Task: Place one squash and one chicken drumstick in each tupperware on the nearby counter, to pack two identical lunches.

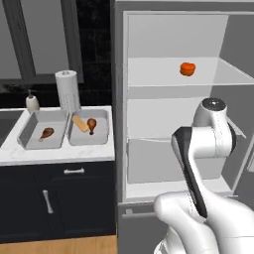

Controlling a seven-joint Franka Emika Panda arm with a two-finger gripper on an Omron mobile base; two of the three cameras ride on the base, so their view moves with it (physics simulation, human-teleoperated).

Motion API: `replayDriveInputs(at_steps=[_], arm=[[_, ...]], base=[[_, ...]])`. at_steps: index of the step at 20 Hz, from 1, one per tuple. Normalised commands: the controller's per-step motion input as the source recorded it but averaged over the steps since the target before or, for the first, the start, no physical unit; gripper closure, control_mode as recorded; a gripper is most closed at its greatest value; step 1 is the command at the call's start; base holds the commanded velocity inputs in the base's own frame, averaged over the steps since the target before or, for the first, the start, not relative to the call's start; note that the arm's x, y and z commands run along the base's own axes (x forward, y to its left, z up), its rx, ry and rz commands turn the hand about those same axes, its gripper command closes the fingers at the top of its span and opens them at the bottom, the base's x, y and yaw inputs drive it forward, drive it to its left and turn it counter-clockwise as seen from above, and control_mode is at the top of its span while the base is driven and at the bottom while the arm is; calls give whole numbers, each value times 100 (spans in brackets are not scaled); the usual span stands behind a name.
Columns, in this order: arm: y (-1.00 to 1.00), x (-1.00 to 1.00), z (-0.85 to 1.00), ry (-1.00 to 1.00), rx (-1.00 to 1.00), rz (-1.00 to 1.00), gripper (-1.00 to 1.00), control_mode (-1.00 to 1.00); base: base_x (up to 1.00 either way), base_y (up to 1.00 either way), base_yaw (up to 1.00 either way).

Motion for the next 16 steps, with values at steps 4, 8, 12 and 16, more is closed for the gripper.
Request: replayDriveInputs(at_steps=[4, 8, 12, 16], arm=[[0, 0, 0, 0, 0, 0, -100, 100], [0, 0, 0, 0, 0, 0, -100, 100], [0, 0, 0, 0, 0, 0, -100, 100], [-54, 6, 90, -35, 0, 0, -100, -100]], base=[[17, -30, 0], [23, -10, 1], [54, -6, 0], [0, 0, 0]])
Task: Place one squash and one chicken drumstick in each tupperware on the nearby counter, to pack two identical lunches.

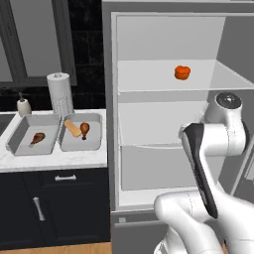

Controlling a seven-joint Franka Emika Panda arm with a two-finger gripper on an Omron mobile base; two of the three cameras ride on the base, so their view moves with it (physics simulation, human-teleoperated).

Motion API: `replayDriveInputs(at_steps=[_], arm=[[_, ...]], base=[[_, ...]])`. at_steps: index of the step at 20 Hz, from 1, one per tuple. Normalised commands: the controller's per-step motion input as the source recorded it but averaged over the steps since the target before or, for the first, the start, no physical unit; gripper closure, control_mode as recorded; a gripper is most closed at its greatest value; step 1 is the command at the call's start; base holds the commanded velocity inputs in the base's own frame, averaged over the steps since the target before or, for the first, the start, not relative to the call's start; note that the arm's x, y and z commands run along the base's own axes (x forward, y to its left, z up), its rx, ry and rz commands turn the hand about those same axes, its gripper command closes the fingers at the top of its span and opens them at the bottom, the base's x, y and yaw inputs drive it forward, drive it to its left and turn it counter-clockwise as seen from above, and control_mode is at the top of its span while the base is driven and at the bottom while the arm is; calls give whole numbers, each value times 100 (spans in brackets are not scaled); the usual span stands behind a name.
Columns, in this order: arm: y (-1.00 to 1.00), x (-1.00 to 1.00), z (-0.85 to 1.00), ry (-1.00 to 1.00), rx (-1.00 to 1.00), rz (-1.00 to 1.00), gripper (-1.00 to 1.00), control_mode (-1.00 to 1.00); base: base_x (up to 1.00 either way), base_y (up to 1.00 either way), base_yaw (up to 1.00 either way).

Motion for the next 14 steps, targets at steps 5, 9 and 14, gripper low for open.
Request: replayDriveInputs(at_steps=[5, 9, 14], arm=[[-24, -20, 100, -63, -5, 6, -100, -100], [-11, -32, 100, -55, -6, 8, -100, -100], [0, -3, 100, -24, -12, 2, -100, -100]], base=[[0, 0, 0], [0, 0, 0], [0, 0, 0]])
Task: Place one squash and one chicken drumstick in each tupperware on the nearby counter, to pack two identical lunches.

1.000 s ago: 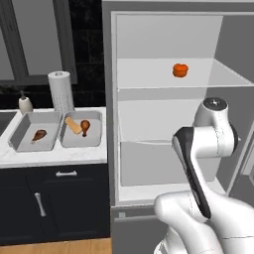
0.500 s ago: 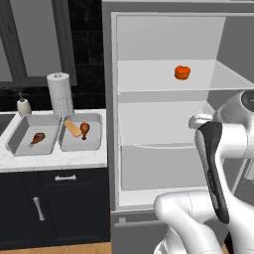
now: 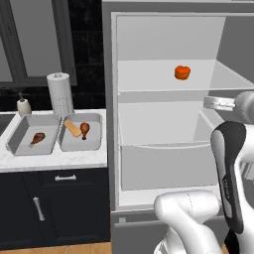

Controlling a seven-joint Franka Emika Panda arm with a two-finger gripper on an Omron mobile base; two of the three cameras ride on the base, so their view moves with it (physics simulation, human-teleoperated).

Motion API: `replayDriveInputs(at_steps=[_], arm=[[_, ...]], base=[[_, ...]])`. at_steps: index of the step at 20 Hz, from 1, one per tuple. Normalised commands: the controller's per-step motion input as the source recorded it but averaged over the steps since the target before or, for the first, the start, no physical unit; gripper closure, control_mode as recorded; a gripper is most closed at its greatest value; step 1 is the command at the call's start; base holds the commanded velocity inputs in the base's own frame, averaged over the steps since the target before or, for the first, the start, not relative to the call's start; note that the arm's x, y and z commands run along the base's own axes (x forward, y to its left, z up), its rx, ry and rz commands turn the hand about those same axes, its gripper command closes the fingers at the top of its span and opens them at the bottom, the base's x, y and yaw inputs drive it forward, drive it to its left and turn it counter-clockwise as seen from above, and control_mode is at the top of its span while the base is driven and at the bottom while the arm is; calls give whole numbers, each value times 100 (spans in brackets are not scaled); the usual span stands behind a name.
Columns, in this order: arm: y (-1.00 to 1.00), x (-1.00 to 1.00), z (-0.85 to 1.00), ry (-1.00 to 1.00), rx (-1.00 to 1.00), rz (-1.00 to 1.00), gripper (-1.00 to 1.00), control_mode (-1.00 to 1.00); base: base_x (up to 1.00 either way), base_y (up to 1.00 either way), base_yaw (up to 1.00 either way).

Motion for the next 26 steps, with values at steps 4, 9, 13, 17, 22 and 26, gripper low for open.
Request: replayDriveInputs(at_steps=[4, 9, 13, 17, 22, 26], arm=[[0, 23, 100, 12, -8, 0, -100, -100], [0, 19, 58, 22, 0, 0, -100, -100], [-5, 28, -16, 0, 0, 1, -100, -100], [0, 83, -36, 2, 0, 0, -100, -100], [5, 100, -22, 7, 0, 0, -100, -100], [1, 100, -18, 0, 0, 0, -100, -100]], base=[[0, 0, 0], [0, 0, 0], [0, 0, 0], [0, 0, 0], [0, 0, 0], [0, 0, 0]])
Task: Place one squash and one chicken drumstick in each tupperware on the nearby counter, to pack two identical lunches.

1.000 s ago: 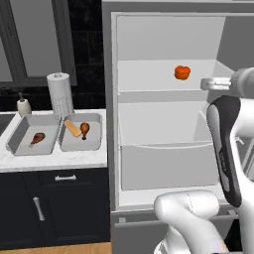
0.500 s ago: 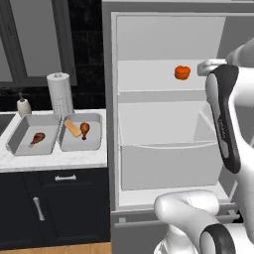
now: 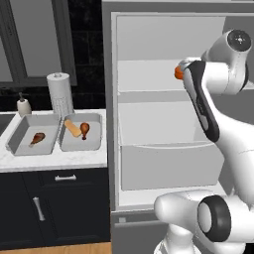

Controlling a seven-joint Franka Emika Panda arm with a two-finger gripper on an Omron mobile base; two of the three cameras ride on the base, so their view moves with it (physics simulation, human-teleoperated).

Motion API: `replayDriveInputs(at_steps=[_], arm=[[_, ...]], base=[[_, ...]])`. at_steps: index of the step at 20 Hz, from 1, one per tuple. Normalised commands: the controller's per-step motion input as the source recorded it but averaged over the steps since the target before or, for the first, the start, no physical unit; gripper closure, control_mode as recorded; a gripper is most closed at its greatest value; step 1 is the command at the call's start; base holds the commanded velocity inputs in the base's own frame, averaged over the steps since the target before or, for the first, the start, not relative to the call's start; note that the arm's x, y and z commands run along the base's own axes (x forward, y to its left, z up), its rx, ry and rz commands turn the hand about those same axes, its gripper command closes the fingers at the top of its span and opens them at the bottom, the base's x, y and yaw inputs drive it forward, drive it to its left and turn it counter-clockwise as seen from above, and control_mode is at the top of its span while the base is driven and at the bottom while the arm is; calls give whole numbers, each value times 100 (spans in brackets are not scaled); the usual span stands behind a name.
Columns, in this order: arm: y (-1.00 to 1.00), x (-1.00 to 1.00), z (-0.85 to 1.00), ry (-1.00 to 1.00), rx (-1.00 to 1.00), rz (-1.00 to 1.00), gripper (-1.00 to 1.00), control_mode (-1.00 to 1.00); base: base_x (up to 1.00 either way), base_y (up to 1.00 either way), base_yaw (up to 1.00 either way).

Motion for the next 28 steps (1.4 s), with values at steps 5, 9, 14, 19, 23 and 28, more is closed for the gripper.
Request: replayDriveInputs(at_steps=[5, 9, 14, 19, 23, 28], arm=[[0, 89, -22, 0, 0, 0, -100, -100], [0, 73, -18, 1, 0, 0, -100, -100], [0, 55, -15, 0, 0, 0, -100, -100], [0, 28, -15, 6, 0, 0, -100, -100], [-5, 11, -25, 5, 0, 0, -100, -100], [-6, 12, -29, 0, 0, 0, 100, -100]], base=[[0, 0, 0], [0, 0, 0], [0, 0, 0], [0, 0, 0], [0, 0, 0], [0, 0, 0]])
